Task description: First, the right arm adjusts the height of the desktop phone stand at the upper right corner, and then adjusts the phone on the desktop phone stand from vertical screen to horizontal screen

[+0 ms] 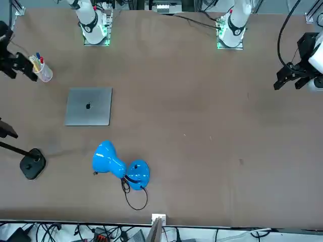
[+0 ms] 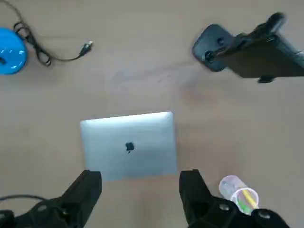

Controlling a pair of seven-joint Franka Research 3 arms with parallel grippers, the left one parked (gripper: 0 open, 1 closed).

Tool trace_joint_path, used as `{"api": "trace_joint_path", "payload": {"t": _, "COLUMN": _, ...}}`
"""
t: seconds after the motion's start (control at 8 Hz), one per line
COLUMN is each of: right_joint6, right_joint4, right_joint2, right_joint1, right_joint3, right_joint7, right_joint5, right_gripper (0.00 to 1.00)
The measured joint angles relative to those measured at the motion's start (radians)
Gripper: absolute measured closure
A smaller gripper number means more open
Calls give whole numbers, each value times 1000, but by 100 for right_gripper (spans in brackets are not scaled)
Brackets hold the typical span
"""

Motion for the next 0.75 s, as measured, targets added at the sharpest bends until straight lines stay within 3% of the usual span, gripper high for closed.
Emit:
{"api": "trace_joint_path", "payload": {"t": 0.38, "right_joint6": 22, "right_joint4": 136, "right_joint2": 97, "right_joint1": -85, "right_joint3": -9, "right_joint7": -5, "right_joint5": -6, "right_gripper": 0}}
{"api": "trace_joint_path", "payload": {"t": 0.75, "right_joint6": 125, "right_joint4": 177, "right_joint2": 168, "right_joint1": -185, "right_joint3": -15, "right_joint7": -2, "right_joint5": -6, "right_gripper": 0}}
